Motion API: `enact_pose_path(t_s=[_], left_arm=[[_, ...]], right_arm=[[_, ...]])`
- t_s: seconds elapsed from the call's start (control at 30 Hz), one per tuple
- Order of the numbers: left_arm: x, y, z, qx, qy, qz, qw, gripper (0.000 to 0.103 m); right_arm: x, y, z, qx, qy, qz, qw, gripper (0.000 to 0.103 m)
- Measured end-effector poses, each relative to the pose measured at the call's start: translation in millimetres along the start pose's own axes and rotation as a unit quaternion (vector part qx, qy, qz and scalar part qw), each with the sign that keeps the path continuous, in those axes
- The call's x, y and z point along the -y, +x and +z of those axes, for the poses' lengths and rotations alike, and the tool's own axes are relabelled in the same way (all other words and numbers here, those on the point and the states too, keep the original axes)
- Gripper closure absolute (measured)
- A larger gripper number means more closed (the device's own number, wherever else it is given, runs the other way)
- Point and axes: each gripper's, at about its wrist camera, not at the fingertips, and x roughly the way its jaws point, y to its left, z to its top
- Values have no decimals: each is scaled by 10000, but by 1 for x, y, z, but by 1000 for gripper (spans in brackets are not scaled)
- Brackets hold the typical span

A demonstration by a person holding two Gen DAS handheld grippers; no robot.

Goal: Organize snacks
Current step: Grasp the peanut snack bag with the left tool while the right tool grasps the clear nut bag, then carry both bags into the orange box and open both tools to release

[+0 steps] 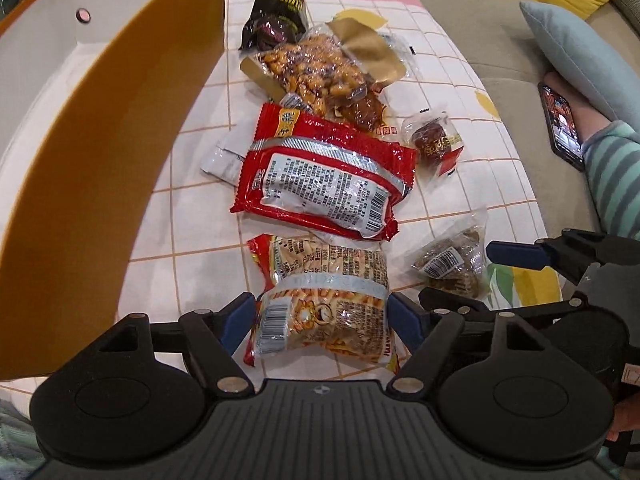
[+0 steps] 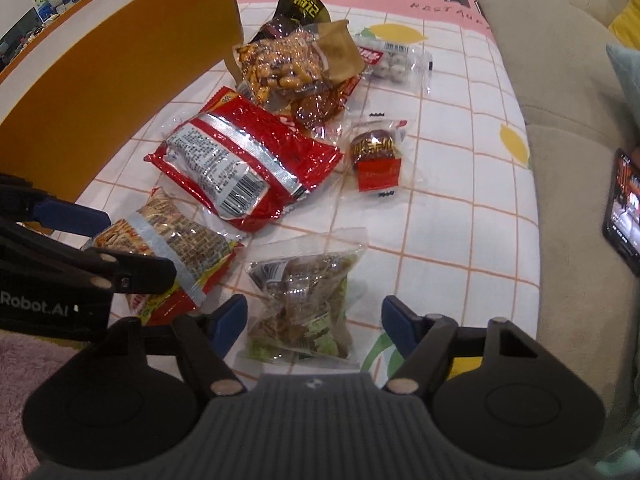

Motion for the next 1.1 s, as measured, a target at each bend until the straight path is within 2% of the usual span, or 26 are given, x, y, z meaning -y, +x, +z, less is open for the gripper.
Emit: enact_pose_path(t_s=[0.13, 0.27, 0.67, 0.83, 1.1], left_arm=[[-3, 6, 0, -68, -85, -108, 9999, 15], [-7, 12, -1, -131, -143, -229, 9995, 24], [-7, 5, -3, -50, -24, -391, 9992, 44], [-7, -7, -6, 24, -62, -470, 9989, 46], [-11, -39, -7, 413, -204, -522, 9976, 47]], right_arm=[[0, 4, 2, -41, 9, 34, 10000, 44], [-2, 6, 2, -102, -26, 107, 9999, 53], [2, 5, 3, -10, 103, 203, 9997, 61], [-1, -2, 3, 130, 27, 214, 9997, 63], [-1, -17, 3, 408, 62, 211, 9989, 63]])
